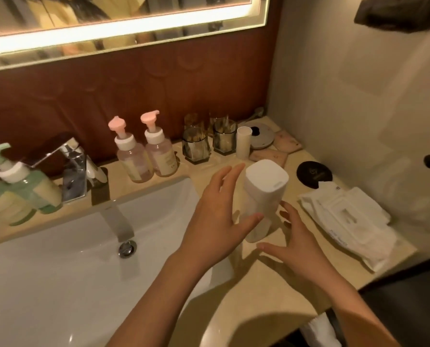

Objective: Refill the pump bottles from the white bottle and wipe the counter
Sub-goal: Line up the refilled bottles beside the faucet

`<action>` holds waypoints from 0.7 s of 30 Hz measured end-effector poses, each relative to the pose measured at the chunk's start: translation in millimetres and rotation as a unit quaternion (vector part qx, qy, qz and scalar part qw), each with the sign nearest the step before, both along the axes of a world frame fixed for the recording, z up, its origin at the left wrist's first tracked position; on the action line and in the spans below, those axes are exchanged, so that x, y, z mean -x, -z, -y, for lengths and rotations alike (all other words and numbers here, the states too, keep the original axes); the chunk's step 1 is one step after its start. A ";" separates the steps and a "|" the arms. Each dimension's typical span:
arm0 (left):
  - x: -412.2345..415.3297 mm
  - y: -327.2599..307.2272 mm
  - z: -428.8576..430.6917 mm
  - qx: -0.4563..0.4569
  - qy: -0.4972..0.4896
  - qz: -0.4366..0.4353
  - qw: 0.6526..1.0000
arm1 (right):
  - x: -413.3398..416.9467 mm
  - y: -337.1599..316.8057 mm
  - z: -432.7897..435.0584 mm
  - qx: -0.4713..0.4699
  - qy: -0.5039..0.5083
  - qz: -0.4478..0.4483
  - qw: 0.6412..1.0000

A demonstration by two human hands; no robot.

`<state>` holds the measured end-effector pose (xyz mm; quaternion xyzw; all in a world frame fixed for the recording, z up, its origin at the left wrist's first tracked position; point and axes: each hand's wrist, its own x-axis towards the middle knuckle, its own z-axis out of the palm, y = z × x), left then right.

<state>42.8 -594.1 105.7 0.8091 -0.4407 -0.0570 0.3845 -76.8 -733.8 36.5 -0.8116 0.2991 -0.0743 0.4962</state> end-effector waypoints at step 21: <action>-61.4 23.6 70.3 0.030 -0.163 0.000 0.986 | -145.1 29.9 53.0 -0.005 -0.152 0.047 0.987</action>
